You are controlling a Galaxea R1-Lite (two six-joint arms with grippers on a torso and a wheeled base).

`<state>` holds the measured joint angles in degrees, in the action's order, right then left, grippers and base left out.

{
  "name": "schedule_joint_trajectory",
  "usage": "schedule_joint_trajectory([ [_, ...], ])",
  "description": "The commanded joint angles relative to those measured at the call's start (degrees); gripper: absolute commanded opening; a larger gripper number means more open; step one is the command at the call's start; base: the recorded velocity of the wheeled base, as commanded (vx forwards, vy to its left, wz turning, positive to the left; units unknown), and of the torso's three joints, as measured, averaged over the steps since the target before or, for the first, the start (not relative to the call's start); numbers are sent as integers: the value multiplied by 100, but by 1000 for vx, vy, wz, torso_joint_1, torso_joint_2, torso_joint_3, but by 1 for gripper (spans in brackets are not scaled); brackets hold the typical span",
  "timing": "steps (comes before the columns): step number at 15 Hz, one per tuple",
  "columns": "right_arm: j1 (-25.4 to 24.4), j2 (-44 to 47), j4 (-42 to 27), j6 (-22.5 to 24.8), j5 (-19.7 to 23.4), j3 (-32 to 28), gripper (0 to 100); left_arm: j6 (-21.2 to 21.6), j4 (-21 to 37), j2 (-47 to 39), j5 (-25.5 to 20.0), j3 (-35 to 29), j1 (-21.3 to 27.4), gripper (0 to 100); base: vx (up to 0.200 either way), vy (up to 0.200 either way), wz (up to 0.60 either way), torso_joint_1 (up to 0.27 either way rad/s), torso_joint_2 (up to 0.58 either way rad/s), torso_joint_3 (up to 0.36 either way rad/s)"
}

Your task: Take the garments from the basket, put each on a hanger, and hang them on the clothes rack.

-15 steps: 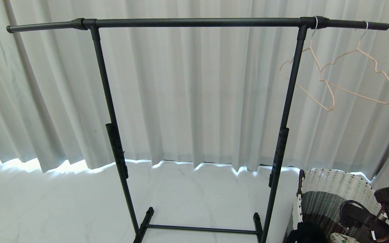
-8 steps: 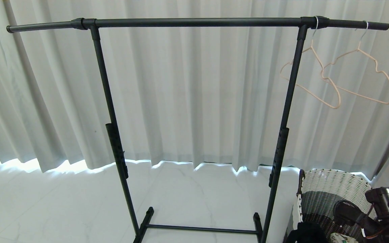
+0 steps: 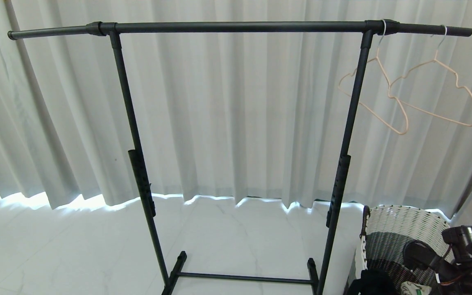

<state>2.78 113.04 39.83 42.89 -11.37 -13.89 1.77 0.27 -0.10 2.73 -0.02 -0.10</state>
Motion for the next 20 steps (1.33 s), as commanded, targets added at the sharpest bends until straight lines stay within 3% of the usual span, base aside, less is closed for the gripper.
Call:
schedule_joint_trajectory([
  [1, 3, 60, 8, 0, 4, 17, 0, -1, 0, -8, 8, -6, 1, 100, 0, 0, 0, 0, 0, 0],
  [4, 12, -89, 122, -26, 48, 26, 0, -1, 0, -8, -1, 2, 1, 100, 0, 0, 0, 0, 0, 0],
  [7, 100, -1179, -177, -35, 48, 97, 0, -19, 0, -8, 8, 2, 10, 100, 0, 0, 0, 0, 0, 0],
  [9, 320, -2155, -1566, -44, 56, -501, 0, -19, 0, -8, 8, 2, 1, 100, 0, 0, 0, 0, 0, 0],
  [11, 478, -3218, -3728, -70, 109, -1556, 0, -10, 0, -8, -1, -6, 1, 100, 0, 0, 0, 0, 0, 0],
  [12, 495, -3842, -5134, -290, 206, -2241, 0, -19, 0, -8, 8, 2, 1, 100, 0, 0, 0, 0, 0, 0],
  [14, 469, -4809, -7252, -527, 390, -3314, 0, -19, 0, -8, -1, -6, 1, 100, 0, 0, 0, 0, 0, 0],
  [17, 469, -5635, -9098, -773, 636, -4562, 0, -10, 0, -8, -1, 2, 1, 100, 0, 0, 0, 0, 0, 0],
  [20, 408, -6145, -9432, -773, 672, -4817, 0, -10, 0, -8, -1, 2, 1, 100, -200, 0, 0, 2, -1, 4],
])
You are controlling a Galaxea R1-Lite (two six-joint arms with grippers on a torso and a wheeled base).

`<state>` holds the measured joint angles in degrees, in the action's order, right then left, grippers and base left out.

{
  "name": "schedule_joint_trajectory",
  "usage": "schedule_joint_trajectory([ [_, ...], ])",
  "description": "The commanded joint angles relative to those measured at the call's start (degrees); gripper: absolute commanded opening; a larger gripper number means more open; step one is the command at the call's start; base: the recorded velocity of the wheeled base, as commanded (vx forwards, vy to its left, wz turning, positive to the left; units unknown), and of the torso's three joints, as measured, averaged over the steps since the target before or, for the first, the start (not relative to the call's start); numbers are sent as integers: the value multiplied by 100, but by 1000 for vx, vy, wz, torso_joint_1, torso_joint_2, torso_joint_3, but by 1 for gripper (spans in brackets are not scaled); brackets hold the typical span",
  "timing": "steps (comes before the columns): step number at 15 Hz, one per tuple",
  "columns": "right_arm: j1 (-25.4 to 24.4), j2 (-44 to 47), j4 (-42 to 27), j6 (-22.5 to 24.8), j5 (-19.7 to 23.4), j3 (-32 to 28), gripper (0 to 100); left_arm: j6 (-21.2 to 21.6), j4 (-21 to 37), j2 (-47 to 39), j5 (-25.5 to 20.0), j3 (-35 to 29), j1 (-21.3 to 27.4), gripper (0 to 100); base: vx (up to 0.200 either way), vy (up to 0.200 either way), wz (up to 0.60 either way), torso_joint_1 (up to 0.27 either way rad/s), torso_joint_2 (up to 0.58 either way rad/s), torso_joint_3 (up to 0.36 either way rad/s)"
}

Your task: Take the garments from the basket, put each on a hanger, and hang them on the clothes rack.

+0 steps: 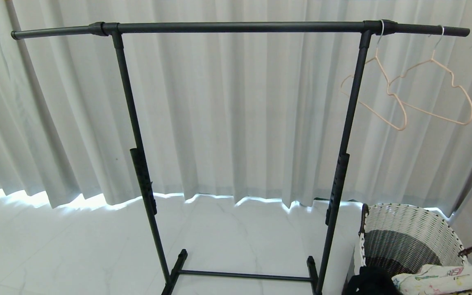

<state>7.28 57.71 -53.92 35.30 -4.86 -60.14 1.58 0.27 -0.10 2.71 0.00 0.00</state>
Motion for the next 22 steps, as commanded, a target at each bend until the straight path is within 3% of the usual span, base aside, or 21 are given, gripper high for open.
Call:
schedule_joint_trajectory([
  [1, -192, -735, -57, -15, 21, -183, 0, 0, 0, -8, 2, -9, -9, 100, -200, 0, 0, 2, 2, -2],
  [7, -728, -647, 118, -111, 82, -183, 0, -27, 0, -8, 2, 0, 0, 100, -200, 0, 0, 1, 0, 2],
  [13, -1721, -137, 848, -929, 161, -77, 0, 88, 0, -8, 2, -9, -9, 100, 0, 0, 0, 0, 0, 0],
  [19, -2688, 478, 1894, -1737, 188, 995, 0, 237, 0, 1, -42, 0, -9, 100, 0, 0, 0, 0, 0, 0],
  [21, -3048, 891, 2342, -2063, 337, 1057, 0, 255, -18, 1, -271, 0, 0, 100, 0, 0, 0, 0, 0, 0],
  [22, -3206, 1058, 2571, -2221, 346, 1057, 0, 211, -18, -122, -719, -325, 26, 100, 0, 0, 0, 0, 0, 0],
])
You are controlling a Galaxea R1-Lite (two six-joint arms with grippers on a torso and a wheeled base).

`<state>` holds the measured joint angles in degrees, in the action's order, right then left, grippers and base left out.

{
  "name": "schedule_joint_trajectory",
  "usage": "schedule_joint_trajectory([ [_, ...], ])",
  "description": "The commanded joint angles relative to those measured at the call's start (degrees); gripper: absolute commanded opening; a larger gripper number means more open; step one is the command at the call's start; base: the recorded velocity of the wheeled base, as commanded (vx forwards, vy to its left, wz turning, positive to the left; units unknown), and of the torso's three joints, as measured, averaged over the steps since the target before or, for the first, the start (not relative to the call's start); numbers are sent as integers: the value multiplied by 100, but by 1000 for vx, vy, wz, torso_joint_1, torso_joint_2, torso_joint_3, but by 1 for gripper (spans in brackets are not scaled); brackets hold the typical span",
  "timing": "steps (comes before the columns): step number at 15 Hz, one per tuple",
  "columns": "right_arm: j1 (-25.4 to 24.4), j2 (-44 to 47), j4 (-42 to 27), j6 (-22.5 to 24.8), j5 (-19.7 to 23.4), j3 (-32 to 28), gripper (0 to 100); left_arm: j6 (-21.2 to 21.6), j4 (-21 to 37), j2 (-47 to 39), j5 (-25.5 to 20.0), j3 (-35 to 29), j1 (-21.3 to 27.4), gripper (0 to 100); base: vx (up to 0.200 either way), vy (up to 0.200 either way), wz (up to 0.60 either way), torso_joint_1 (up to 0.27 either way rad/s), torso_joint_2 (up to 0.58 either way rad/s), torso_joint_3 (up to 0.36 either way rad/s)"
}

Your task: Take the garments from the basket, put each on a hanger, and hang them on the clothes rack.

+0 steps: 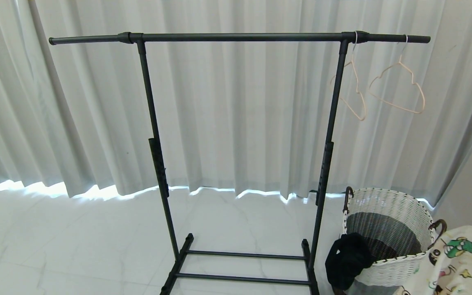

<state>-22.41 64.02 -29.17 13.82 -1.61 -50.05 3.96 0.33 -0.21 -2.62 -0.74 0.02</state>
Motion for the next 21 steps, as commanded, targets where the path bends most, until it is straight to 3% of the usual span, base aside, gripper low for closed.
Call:
schedule_joint_trajectory([
  [1, -326, 523, 245, -178, 20, 40, 0, -159, -24, -542, -503, -690, 103, 100, 0, 0, 0, 0, 0, 0],
  [2, -414, 796, 518, -319, 64, 31, 0, -519, -103, -1799, -573, -1763, 173, 100, 0, 0, 0, 0, 0, 0],
  [5, -695, 1376, 1335, -407, 205, 22, 0, -625, -121, -4233, -590, -3775, 208, 100, 0, 0, 0, 0, 0, 0],
  [6, -888, 1675, 1819, -574, 214, -31, 0, -651, -130, -5385, -564, -4584, 516, 100, 0, 0, 0, 0, 0, 0],
  [7, -976, 1859, 1950, -732, 222, -189, 0, -739, -174, -6114, -529, -4962, 929, 100, 0, 0, 0, 0, 0, 0],
  [8, -976, 1859, 1950, -732, 222, -189, 0, -739, -174, -6114, -529, -4962, 929, 100, 0, 0, 0, 0, 0, 0],
  [9, -1082, 2114, 1959, -1031, 231, -567, 0, -1521, -727, -7151, -248, -5015, 1984, 100, 0, 0, 0, 0, 0, 0],
  [10, -1117, 2211, 1959, -1207, 231, -751, 0, -1952, -1105, -7705, 420, -5015, 2722, 100, 0, 0, 0, 0, 0, 0],
  [11, -1152, 2264, 1959, -1259, 231, -839, 0, -2163, -1369, -8206, 1123, -5006, 3373, 100, 0, 0, 0, 0, 0, 0],
  [12, -1178, 2272, 1959, -1268, 231, -883, 0, -2180, -1457, -8417, 1396, -4971, 3671, 100, 0, 0, 0, 0, 0, 0],
  [13, -1249, 2307, 1959, -1268, 231, -918, 0, -2198, -1501, -8751, 1440, -4768, 4375, 100, 0, 0, 0, 0, 0, 0],
  [15, -1354, 2378, 1959, -1286, 240, -971, 0, -2198, -1571, -9137, 1352, -4417, 5007, 100, 0, 0, 0, 0, 0, 0],
  [19, -1512, 2448, 1968, -1303, 416, -1059, 0, -2198, -1905, -9718, 1308, -4223, 5833, 100, 0, 0, 0, 0, 0, 0],
  [21, -1776, 2466, 1977, -1567, 416, -1112, 0, -2216, -2160, -9999, 1211, -4241, 6211, 100, 0, 0, 0, 0, 0, 0],
])
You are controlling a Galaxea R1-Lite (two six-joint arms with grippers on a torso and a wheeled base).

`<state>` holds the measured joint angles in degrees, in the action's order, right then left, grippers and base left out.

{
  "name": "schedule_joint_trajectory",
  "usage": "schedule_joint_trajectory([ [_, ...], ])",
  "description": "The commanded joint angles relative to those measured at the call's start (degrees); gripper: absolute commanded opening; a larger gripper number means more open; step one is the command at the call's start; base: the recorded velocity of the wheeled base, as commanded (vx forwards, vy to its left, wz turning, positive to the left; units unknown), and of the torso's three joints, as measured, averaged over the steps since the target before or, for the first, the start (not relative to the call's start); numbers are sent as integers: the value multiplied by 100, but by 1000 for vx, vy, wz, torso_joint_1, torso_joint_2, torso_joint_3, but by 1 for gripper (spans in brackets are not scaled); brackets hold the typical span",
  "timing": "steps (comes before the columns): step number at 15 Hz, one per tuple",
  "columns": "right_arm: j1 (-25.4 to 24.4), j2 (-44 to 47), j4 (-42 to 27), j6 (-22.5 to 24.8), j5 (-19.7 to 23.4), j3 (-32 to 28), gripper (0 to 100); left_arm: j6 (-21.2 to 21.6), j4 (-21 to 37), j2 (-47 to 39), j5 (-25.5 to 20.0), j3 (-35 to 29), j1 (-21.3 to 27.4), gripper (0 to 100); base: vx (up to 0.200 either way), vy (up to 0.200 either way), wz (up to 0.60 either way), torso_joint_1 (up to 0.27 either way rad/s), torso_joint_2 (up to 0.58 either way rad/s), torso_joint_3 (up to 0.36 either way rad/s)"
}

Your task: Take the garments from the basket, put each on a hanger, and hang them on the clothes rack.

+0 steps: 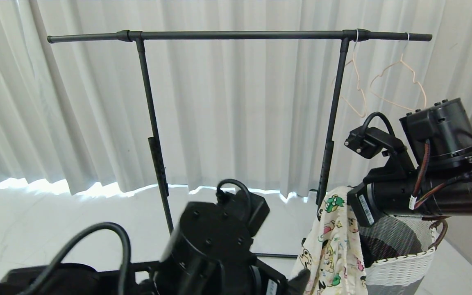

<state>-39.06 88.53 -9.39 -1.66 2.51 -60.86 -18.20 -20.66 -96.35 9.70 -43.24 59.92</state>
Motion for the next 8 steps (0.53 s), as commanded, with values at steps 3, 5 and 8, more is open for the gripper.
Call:
schedule_joint_trajectory([
  [3, -295, 24, 33, -54, -14, -58, 0, -834, -606, -753, -12, -220, 424, 100, 0, 0, 0, 0, 0, 0],
  [5, -418, 15, 33, -54, -23, -84, 0, -896, -658, -859, 14, -255, 495, 100, 0, 0, 0, 0, 0, 0],
  [8, -594, -20, 25, -54, -23, -111, 0, -913, -729, -1122, 199, -299, 336, 100, 0, 0, 0, 0, 0, 0],
])
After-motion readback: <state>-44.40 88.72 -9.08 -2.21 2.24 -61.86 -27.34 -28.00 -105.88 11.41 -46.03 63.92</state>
